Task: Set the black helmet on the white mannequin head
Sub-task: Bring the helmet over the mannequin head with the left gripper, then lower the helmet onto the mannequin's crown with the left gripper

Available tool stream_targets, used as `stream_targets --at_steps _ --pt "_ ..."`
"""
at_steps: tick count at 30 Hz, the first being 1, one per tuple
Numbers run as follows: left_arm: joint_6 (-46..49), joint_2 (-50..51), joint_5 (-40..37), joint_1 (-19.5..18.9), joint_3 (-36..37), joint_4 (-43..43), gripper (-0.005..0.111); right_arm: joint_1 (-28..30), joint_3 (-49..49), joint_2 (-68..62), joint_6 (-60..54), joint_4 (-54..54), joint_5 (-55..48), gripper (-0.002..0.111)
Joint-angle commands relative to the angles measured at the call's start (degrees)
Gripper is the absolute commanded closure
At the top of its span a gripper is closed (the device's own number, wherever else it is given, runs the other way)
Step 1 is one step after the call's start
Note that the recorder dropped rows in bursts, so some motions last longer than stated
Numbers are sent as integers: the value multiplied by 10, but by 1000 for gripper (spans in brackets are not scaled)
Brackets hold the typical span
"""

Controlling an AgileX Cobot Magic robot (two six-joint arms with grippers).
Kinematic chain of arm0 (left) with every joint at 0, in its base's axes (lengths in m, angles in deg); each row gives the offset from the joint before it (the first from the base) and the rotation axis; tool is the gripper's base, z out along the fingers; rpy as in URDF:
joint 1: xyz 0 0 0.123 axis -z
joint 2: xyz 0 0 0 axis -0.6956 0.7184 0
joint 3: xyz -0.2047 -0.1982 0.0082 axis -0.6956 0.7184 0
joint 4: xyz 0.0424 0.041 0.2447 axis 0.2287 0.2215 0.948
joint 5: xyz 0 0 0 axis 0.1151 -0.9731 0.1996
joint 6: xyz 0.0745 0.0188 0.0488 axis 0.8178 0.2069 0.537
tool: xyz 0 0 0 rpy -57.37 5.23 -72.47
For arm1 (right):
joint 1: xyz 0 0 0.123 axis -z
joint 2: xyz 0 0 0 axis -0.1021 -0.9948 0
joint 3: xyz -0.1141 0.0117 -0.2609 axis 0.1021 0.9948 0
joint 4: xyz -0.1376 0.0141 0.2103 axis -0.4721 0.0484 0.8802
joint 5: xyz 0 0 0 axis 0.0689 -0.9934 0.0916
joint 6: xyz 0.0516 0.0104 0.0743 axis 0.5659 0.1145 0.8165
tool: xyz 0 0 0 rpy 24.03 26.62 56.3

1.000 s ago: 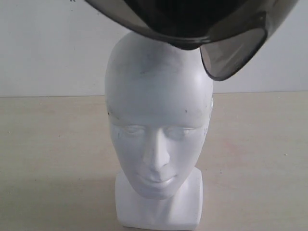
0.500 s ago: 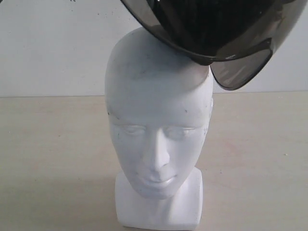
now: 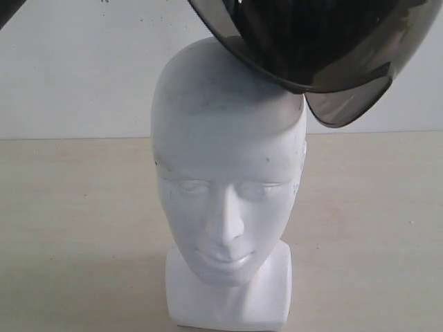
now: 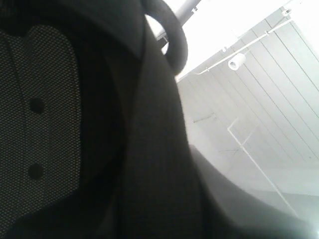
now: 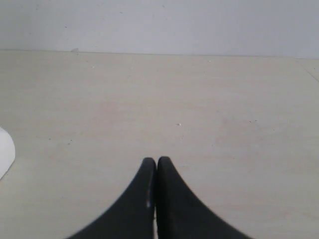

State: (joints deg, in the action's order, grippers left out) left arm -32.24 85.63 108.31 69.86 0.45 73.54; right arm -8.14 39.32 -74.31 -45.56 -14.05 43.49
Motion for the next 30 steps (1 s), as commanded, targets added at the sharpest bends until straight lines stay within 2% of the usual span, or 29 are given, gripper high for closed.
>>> stream_targets --at_steps 1,20,30 --pt "7 -3 38 3 -15 -8 102 -2 0 3 0 -4 2 109" --pt "-2 29 38 2 -14 21 102 -2 0 3 0 -4 2 109" --pt "4 29 38 2 67 -38 102 -2 0 3 0 -4 2 109"
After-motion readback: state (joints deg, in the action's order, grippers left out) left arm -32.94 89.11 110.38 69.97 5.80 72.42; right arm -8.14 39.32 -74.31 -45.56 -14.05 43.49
